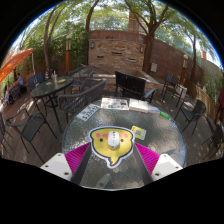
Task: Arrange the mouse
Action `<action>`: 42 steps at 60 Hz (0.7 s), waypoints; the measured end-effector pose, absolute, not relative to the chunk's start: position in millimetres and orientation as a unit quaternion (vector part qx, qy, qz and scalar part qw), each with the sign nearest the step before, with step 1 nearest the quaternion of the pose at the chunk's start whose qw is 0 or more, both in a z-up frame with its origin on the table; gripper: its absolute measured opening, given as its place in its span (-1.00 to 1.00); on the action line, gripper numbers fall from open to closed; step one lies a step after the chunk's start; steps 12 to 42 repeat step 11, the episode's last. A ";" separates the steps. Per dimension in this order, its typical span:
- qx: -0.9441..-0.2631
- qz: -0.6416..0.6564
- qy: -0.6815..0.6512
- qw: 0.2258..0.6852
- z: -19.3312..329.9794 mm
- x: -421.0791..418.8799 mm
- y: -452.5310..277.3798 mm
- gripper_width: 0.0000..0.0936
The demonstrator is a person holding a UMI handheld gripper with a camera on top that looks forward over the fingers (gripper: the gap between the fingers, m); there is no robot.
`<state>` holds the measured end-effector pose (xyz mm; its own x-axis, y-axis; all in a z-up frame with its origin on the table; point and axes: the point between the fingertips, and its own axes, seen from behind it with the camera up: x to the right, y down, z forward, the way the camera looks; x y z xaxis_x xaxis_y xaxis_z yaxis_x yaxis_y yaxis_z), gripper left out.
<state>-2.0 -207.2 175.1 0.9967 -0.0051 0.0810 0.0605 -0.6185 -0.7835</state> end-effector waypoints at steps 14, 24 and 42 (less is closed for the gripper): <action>-0.899 -0.040 -0.014 0.435 179.0 -6.5 -220.3 0.83; -0.899 -0.040 -0.014 0.435 179.0 -6.5 -220.3 0.83; -0.899 -0.040 -0.014 0.435 179.0 -6.5 -220.3 0.83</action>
